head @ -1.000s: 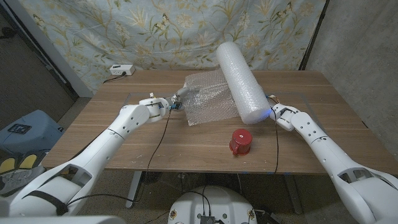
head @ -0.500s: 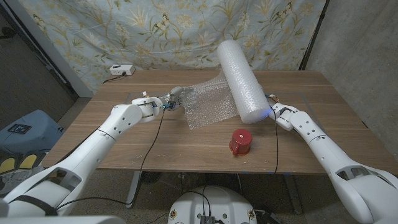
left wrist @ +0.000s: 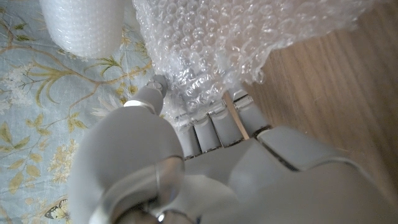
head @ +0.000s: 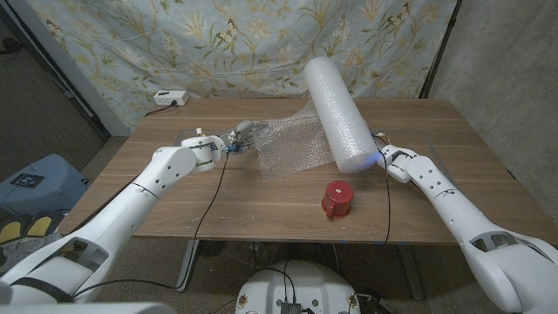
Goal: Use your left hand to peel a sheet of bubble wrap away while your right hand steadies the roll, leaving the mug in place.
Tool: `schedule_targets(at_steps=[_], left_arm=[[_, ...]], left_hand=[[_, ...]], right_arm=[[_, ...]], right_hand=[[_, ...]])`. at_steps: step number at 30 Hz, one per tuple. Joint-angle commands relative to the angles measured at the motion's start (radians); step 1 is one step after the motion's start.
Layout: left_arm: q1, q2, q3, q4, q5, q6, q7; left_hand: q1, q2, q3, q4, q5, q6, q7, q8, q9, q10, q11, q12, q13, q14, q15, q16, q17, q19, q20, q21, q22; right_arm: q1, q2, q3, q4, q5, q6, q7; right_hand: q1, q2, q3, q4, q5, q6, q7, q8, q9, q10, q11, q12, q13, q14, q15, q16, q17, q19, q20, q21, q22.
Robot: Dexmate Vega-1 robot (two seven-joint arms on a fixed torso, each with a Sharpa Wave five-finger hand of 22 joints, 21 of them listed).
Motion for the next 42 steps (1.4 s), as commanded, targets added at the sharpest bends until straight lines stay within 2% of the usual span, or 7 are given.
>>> schedule_targets(at_steps=[1, 9, 11, 27, 29, 35, 42], left_arm=[[0.003, 0.007, -0.003, -0.008, 0.014, -0.023, 0.011], [0.007, 0.026, -0.014, -0.016, 0.012, -0.030, -0.008], [0.008, 0.032, -0.016, -0.020, 0.012, -0.029, -0.010], [0.035, 0.056, -0.049, -0.051, -0.032, -0.014, 0.007], [0.040, 0.058, -0.053, -0.058, -0.037, -0.012, 0.016], [0.048, 0.066, -0.061, -0.063, -0.054, -0.008, 0.022], [0.050, 0.074, -0.067, -0.068, -0.066, -0.005, 0.029]], left_hand=[[0.019, 0.004, -0.007, 0.001, 0.001, 0.021, 0.015, 0.002, 0.000, 0.038, -0.028, 0.011, 0.011, 0.017, -0.025, 0.015, 0.012, -0.005, -0.005, 0.007, 0.002], [0.028, 0.006, -0.013, 0.002, 0.003, 0.026, 0.007, -0.001, -0.001, 0.042, -0.030, 0.017, 0.024, 0.026, -0.031, 0.024, 0.021, -0.012, -0.008, 0.012, 0.002], [0.028, 0.006, -0.014, 0.003, 0.003, 0.028, 0.007, -0.001, -0.001, 0.043, -0.036, 0.018, 0.026, 0.027, -0.030, 0.025, 0.022, -0.013, -0.008, 0.013, 0.002], [0.036, 0.008, -0.019, 0.006, 0.004, 0.030, 0.006, -0.006, -0.001, 0.045, -0.032, 0.023, 0.046, 0.028, -0.030, 0.026, 0.028, -0.019, -0.008, 0.023, 0.002], [0.037, 0.008, -0.019, 0.007, 0.004, 0.031, 0.006, -0.006, -0.001, 0.045, -0.033, 0.024, 0.049, 0.028, -0.030, 0.026, 0.028, -0.019, -0.008, 0.024, 0.002], [0.038, 0.008, -0.021, 0.008, 0.004, 0.032, 0.005, -0.008, -0.001, 0.046, -0.035, 0.026, 0.055, 0.029, -0.029, 0.025, 0.028, -0.019, -0.009, 0.028, 0.001], [0.039, 0.008, -0.023, 0.010, 0.004, 0.032, 0.005, -0.010, -0.001, 0.045, -0.037, 0.027, 0.063, 0.030, -0.028, 0.024, 0.028, -0.021, -0.010, 0.033, 0.001]], right_arm=[[0.004, 0.005, 0.000, 0.012, -0.004, -0.003, 0.004], [0.018, 0.014, -0.004, 0.037, -0.008, -0.003, 0.028], [0.019, 0.014, -0.004, 0.039, -0.008, -0.005, 0.031], [0.023, 0.007, -0.001, 0.054, -0.001, -0.039, 0.043], [0.022, 0.005, -0.001, 0.052, 0.002, -0.049, 0.038], [0.026, 0.006, 0.000, 0.065, 0.007, -0.065, 0.043], [0.048, 0.016, -0.005, 0.104, 0.002, -0.068, 0.081]], right_hand=[[-0.016, 0.000, 0.001, -0.005, 0.006, -0.020, 0.002, -0.013, 0.001, -0.010, -0.001, -0.008, 0.002, -0.010, -0.021, 0.009, 0.000, 0.007, 0.004, -0.007, 0.003], [-0.035, -0.002, -0.004, -0.002, 0.004, -0.046, 0.002, -0.032, 0.000, -0.029, 0.005, -0.023, -0.007, -0.028, -0.012, 0.002, -0.012, 0.003, 0.012, -0.012, 0.003], [-0.043, -0.004, -0.006, -0.001, 0.004, -0.053, 0.002, -0.037, 0.000, -0.035, 0.013, -0.028, -0.010, -0.030, -0.010, 0.002, -0.017, 0.002, 0.014, -0.014, 0.003], [-0.085, -0.006, -0.016, 0.005, 0.002, -0.126, 0.010, -0.082, -0.001, -0.088, 0.033, -0.061, -0.017, -0.066, 0.016, -0.003, -0.043, -0.004, 0.027, -0.028, 0.003], [-0.090, -0.006, -0.016, 0.006, 0.001, -0.141, 0.019, -0.091, -0.001, -0.095, 0.046, -0.064, -0.015, -0.070, 0.019, -0.003, -0.046, -0.004, 0.027, -0.031, 0.003], [-0.104, -0.005, -0.018, 0.009, 0.000, -0.170, 0.028, -0.106, -0.001, -0.103, 0.055, -0.069, -0.013, -0.075, 0.029, 0.000, -0.051, -0.004, 0.030, -0.035, 0.003], [-0.159, -0.014, -0.036, 0.028, -0.003, -0.192, 0.044, -0.121, -0.001, -0.127, 0.069, -0.082, -0.007, -0.100, 0.039, -0.001, -0.058, -0.009, 0.040, -0.045, 0.003]])
